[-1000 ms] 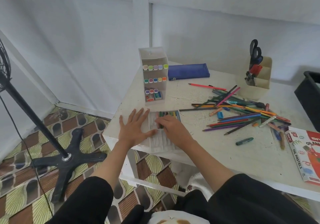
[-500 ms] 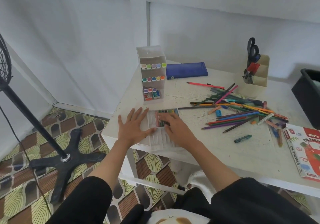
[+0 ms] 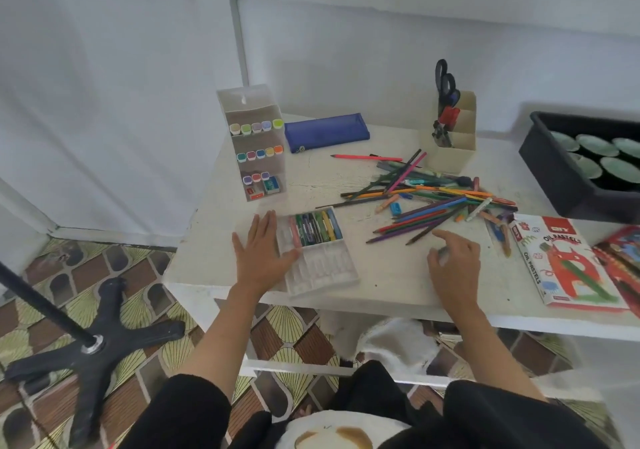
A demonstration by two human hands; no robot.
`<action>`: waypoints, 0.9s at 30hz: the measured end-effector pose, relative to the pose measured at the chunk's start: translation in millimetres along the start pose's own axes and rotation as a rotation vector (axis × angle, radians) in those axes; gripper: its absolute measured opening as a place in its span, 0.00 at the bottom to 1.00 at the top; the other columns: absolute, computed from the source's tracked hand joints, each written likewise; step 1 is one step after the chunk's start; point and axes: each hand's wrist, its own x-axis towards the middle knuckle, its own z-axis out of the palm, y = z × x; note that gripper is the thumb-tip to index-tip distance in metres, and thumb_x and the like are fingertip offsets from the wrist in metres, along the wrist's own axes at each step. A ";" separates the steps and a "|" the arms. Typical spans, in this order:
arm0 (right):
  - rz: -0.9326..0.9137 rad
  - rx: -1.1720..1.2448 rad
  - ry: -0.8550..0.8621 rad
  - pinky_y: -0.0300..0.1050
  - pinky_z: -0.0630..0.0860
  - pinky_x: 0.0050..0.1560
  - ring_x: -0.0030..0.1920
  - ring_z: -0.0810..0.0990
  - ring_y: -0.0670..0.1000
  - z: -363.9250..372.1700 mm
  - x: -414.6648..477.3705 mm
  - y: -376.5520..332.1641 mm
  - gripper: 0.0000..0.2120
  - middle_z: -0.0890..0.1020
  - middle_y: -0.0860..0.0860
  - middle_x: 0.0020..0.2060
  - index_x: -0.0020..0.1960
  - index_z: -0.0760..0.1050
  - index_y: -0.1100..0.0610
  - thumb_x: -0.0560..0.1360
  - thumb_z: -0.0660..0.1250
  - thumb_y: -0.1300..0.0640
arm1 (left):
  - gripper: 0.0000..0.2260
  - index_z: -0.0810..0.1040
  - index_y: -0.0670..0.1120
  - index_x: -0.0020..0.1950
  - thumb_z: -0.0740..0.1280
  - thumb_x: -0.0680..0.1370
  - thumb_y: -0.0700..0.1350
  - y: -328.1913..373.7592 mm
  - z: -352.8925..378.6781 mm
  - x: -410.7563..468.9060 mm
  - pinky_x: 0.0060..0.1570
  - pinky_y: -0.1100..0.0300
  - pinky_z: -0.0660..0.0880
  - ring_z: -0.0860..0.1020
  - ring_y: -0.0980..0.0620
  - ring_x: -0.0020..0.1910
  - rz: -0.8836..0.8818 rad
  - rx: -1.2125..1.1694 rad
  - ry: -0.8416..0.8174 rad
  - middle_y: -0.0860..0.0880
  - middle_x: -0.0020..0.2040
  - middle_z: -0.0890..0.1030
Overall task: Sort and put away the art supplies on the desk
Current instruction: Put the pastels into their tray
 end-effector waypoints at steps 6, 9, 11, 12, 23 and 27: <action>0.200 -0.125 -0.133 0.56 0.64 0.62 0.67 0.64 0.60 -9.5 -9.4 23.7 0.31 0.70 0.57 0.66 0.69 0.66 0.56 0.71 0.71 0.48 | 0.38 0.44 0.50 0.78 0.50 0.72 0.64 -1.2 7.5 -5.7 0.73 0.43 0.38 0.42 0.53 0.77 0.057 -0.029 0.040 0.51 0.79 0.46; 0.247 -0.147 -0.171 0.59 0.61 0.66 0.70 0.60 0.59 -10.0 -7.3 15.6 0.37 0.66 0.55 0.70 0.73 0.60 0.54 0.70 0.70 0.42 | 0.37 0.45 0.52 0.78 0.50 0.72 0.64 -2.8 7.6 -5.7 0.72 0.43 0.39 0.44 0.52 0.77 0.066 -0.031 0.045 0.51 0.79 0.47; 0.277 -0.168 -0.181 0.58 0.60 0.66 0.70 0.60 0.59 -8.6 -3.6 12.7 0.38 0.67 0.55 0.70 0.73 0.58 0.53 0.70 0.68 0.39 | 0.37 0.46 0.53 0.78 0.50 0.72 0.64 -3.5 7.7 -5.6 0.72 0.43 0.39 0.46 0.52 0.77 0.066 -0.031 0.051 0.51 0.79 0.48; 0.290 -0.175 -0.180 0.58 0.60 0.66 0.70 0.61 0.59 -7.7 -2.3 11.6 0.37 0.68 0.55 0.69 0.73 0.59 0.52 0.70 0.68 0.39 | 0.37 0.46 0.53 0.78 0.51 0.72 0.63 -3.7 7.5 -5.8 0.72 0.43 0.38 0.46 0.52 0.77 0.067 -0.029 0.052 0.51 0.79 0.49; 0.105 0.209 -0.251 0.43 0.64 0.62 0.64 0.69 0.51 4.0 -4.6 -42.5 0.30 0.74 0.51 0.64 0.67 0.69 0.54 0.69 0.74 0.49 | 0.38 0.43 0.51 0.78 0.50 0.72 0.64 -2.5 9.4 -6.5 0.73 0.45 0.38 0.44 0.54 0.77 0.067 -0.017 0.022 0.52 0.79 0.47; -0.141 0.398 -0.470 0.42 0.65 0.66 0.65 0.69 0.47 28.8 -2.9 -97.5 0.35 0.72 0.48 0.66 0.69 0.66 0.54 0.67 0.77 0.53 | 0.38 0.39 0.50 0.78 0.56 0.78 0.63 0.3 7.7 -6.2 0.72 0.44 0.37 0.43 0.53 0.77 0.048 -0.009 -0.001 0.51 0.79 0.47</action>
